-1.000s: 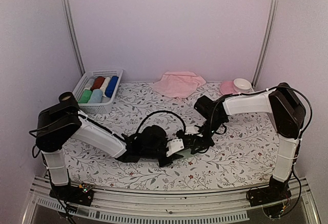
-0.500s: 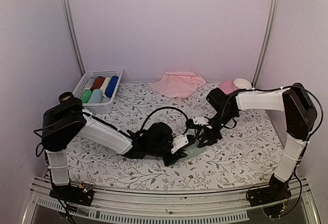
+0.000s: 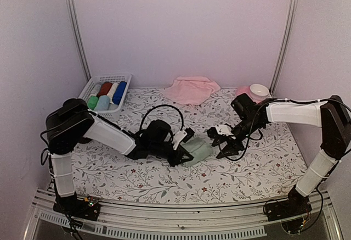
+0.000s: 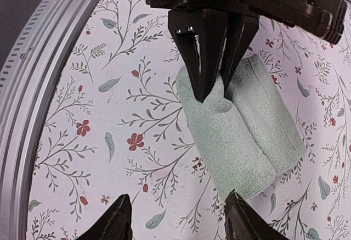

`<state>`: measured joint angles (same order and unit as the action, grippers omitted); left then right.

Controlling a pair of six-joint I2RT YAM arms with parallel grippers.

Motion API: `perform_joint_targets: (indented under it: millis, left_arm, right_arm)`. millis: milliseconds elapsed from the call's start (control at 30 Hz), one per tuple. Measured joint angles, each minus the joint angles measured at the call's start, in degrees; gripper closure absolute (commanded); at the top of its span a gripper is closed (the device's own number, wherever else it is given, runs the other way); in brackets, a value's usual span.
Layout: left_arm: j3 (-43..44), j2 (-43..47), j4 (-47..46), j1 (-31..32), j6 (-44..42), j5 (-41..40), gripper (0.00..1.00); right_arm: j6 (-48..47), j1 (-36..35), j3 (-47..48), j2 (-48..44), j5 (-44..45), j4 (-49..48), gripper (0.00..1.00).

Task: Roll the towels
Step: Roll the towel at the center of the board.

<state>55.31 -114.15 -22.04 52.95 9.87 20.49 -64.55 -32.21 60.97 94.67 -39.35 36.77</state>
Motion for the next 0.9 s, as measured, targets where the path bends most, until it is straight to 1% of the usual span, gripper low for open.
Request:
perform_joint_targets:
  millis: [267, 500, 733, 900]
  left_arm:
    - [-3.76, -1.77, -8.39, -5.81, 10.93, 10.32, 0.92]
    - [-3.93, -3.93, -12.41, -7.04, 17.33, 13.94, 0.90]
    - [-4.02, -5.14, -14.69, -8.41, 22.75, 16.68, 0.88]
    - [-4.26, -5.57, -15.56, -9.05, 25.11, 17.46, 0.86]
  right_arm:
    - [1.68, -1.16, -1.22, 0.00, 2.97, -5.75, 0.42]
    - [2.14, -2.69, -1.25, -0.13, 5.86, -9.84, 0.37]
    - [-1.11, -6.64, -1.25, 0.46, 9.35, -13.00, 0.37]
    - [-2.45, -8.59, -1.25, 4.46, 12.41, -15.10, 0.37]
